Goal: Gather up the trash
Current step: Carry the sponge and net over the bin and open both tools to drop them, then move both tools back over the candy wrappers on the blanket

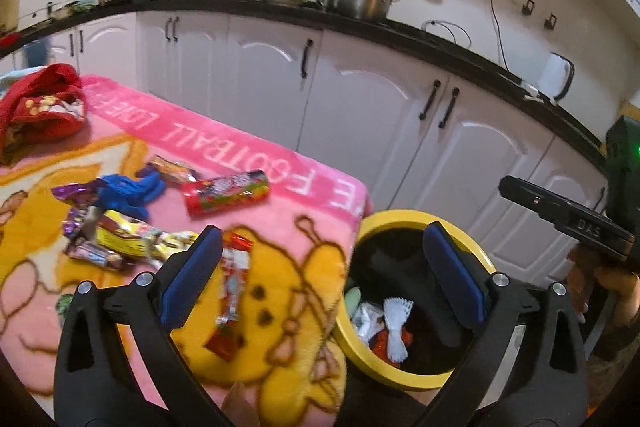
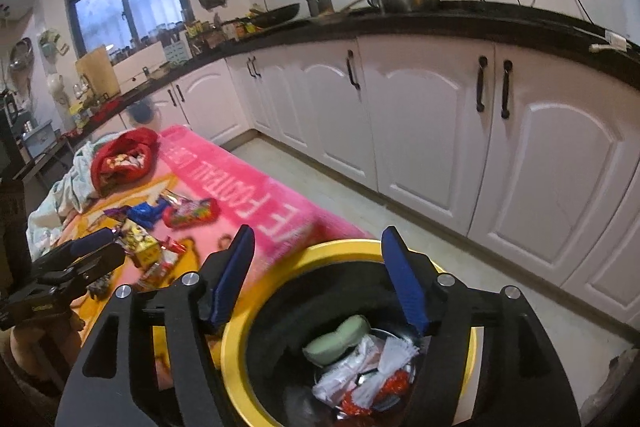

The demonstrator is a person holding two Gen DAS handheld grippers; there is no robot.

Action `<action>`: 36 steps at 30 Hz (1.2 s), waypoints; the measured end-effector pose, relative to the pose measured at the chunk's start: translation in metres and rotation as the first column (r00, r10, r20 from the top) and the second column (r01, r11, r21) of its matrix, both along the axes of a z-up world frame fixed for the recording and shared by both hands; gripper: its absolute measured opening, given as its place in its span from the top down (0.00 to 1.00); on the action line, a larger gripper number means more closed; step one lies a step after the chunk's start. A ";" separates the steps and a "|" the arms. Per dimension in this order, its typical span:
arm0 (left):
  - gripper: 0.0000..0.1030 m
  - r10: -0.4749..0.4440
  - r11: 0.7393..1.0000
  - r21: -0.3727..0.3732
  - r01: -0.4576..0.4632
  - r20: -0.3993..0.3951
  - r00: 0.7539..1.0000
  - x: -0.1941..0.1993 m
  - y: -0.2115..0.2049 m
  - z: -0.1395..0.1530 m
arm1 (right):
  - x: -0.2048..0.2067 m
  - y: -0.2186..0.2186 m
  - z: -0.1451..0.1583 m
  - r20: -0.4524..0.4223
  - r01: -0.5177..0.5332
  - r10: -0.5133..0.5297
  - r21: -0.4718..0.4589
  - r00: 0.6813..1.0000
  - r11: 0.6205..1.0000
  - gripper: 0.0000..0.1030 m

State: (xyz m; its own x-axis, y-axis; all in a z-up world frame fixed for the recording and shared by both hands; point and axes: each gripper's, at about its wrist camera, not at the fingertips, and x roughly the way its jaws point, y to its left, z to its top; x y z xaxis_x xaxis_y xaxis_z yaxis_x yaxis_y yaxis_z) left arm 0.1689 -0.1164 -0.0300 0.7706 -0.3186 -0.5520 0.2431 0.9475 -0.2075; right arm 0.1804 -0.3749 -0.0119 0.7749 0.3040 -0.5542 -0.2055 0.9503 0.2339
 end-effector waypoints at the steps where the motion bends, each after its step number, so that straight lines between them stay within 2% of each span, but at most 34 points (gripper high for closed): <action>1: 0.11 0.008 1.000 -0.003 -0.008 0.005 1.000 -0.001 0.004 0.002 | -0.001 0.004 0.003 0.005 -0.006 0.006 0.000 1.000 1.000 0.38; 11: 0.11 0.110 0.994 -0.035 -0.108 0.050 0.993 -0.008 0.058 0.016 | -0.007 0.042 0.024 0.039 -0.058 0.059 -0.021 0.997 0.998 0.32; 21: 0.11 0.212 0.976 -0.062 -0.209 0.059 0.975 -0.011 0.114 0.020 | -0.004 0.090 0.031 0.027 -0.132 0.133 -0.043 0.991 0.990 0.32; 30: 0.11 0.274 0.961 -0.049 -0.271 0.045 0.961 -0.006 0.157 0.015 | 0.003 0.151 0.021 -0.020 -0.228 0.227 -0.068 0.974 0.971 0.32; 36: 0.11 0.294 0.956 -0.010 -0.294 0.000 0.956 0.007 0.185 0.002 | 0.016 0.191 -0.002 -0.092 -0.279 0.273 -0.060 0.958 0.959 0.32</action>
State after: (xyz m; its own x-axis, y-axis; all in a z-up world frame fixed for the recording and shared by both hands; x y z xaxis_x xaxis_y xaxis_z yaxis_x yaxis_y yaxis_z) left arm 0.1759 0.0690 -0.0280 0.8320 -0.0829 -0.5486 -0.0457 0.9752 -0.2167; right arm 0.1964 -0.1843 -0.0142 0.6176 0.4566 -0.6404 -0.4447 0.8743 0.1946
